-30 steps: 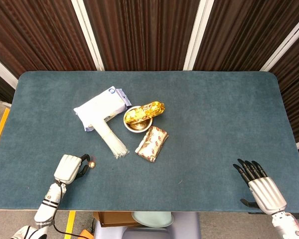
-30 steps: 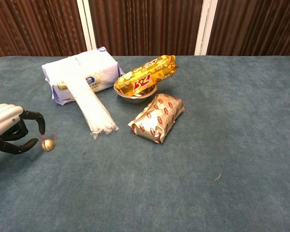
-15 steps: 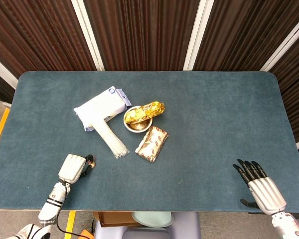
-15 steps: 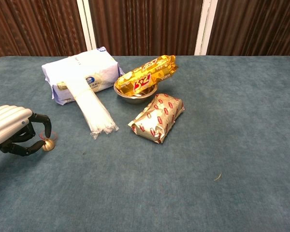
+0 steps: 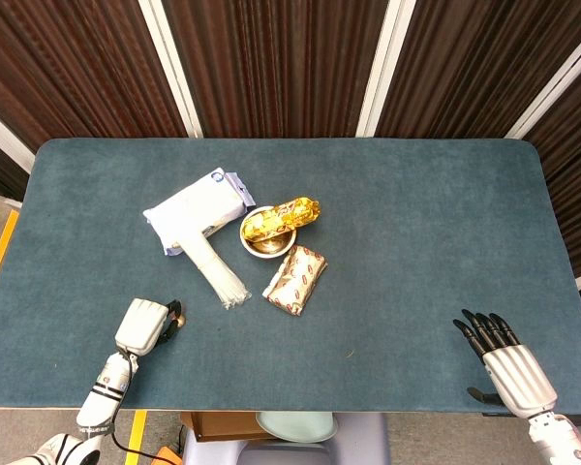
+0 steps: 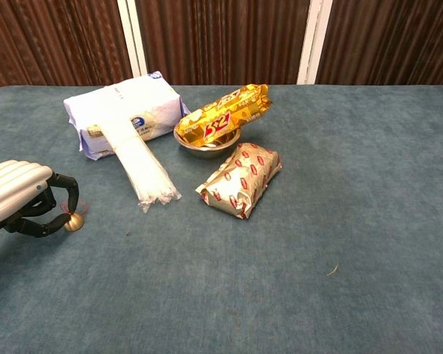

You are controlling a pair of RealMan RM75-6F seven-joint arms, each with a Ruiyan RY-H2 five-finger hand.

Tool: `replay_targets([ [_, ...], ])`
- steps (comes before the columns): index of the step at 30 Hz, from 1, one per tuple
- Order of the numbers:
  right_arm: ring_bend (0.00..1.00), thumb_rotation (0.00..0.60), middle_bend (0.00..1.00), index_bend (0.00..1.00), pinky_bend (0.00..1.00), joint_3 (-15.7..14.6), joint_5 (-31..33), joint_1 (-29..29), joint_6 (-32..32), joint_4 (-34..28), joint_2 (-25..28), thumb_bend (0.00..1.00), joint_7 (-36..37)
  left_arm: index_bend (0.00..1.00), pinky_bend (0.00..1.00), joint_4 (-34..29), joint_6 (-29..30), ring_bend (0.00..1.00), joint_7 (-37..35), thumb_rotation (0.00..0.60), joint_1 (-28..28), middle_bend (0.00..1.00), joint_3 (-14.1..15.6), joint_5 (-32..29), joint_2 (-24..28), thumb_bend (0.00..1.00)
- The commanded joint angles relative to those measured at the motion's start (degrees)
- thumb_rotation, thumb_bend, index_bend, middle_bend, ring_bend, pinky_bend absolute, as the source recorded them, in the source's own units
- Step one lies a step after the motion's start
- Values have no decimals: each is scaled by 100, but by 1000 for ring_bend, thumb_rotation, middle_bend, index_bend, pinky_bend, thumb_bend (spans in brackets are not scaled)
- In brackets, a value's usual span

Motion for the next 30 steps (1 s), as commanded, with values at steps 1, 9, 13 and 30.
replay_targets([
  [1,0,600,0,0,0,0,0,0,-1,2,-2,212,-1,577,1000,2,10,1000,-1,600,-3,1000,11,-1,-2,437],
  [9,0,600,0,0,0,-2,-4,0,1,-1,-5,212,-19,620,1000,3,42,1000,18,600,-15,1000,26,-17,5,437],
  [13,0,600,0,0,0,-3,-3,0,-1,-2,-4,212,-22,653,1000,8,33,1000,16,600,-16,1000,29,-28,5,438],
  [30,0,600,0,0,0,-12,-21,-10,20,-2,-8,212,-42,734,1000,-70,230,1000,55,600,-13,1000,48,23,98,437],
])
